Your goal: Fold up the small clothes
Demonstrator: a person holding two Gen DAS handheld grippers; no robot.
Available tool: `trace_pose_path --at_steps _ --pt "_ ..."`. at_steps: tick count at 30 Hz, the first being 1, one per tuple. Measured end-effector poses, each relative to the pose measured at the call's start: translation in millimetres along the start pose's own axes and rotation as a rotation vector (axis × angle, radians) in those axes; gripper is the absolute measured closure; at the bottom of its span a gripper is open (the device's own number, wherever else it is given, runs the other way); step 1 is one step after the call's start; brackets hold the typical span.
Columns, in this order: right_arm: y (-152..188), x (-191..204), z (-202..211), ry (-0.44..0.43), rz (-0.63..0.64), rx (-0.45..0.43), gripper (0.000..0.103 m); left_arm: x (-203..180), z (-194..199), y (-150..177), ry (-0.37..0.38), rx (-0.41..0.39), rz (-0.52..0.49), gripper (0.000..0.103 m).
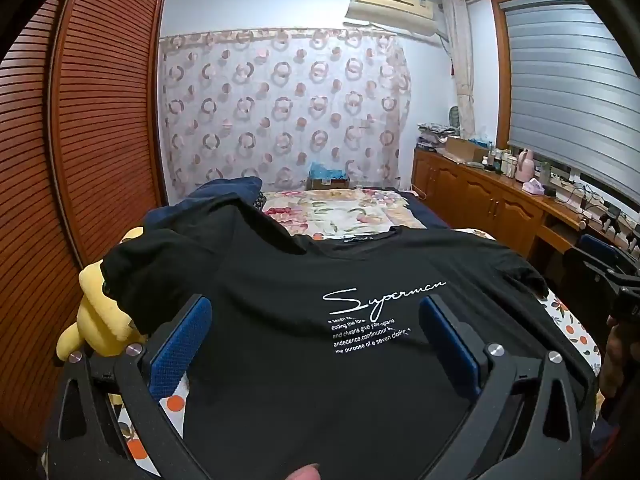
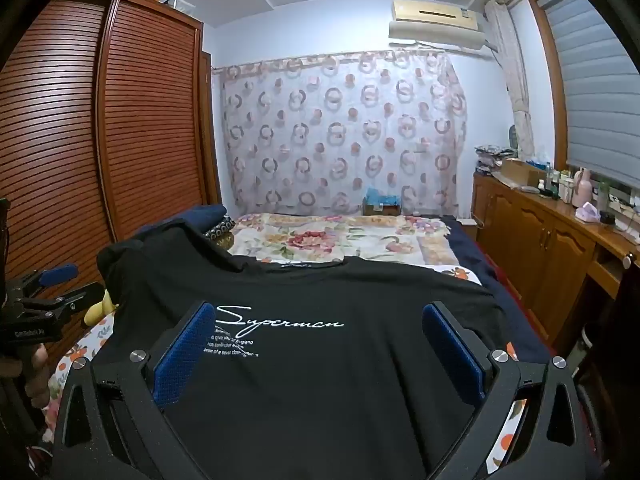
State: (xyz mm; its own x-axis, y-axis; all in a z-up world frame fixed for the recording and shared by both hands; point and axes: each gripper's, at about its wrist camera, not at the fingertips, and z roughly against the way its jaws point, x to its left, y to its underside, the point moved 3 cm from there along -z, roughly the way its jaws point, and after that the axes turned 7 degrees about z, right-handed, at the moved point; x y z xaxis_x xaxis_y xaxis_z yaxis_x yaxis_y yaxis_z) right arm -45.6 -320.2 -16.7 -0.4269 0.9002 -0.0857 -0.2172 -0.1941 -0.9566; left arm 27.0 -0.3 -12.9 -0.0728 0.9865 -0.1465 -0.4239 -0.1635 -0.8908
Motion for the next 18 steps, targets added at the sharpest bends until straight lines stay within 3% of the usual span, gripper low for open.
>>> trace_pose_path --at_steps 18 --pt "0.3 -1.3 6.1 -0.005 0.013 -0.025 0.0 -2.9 8.1 -0.2 -0.009 -0.029 -0.029 0.0"
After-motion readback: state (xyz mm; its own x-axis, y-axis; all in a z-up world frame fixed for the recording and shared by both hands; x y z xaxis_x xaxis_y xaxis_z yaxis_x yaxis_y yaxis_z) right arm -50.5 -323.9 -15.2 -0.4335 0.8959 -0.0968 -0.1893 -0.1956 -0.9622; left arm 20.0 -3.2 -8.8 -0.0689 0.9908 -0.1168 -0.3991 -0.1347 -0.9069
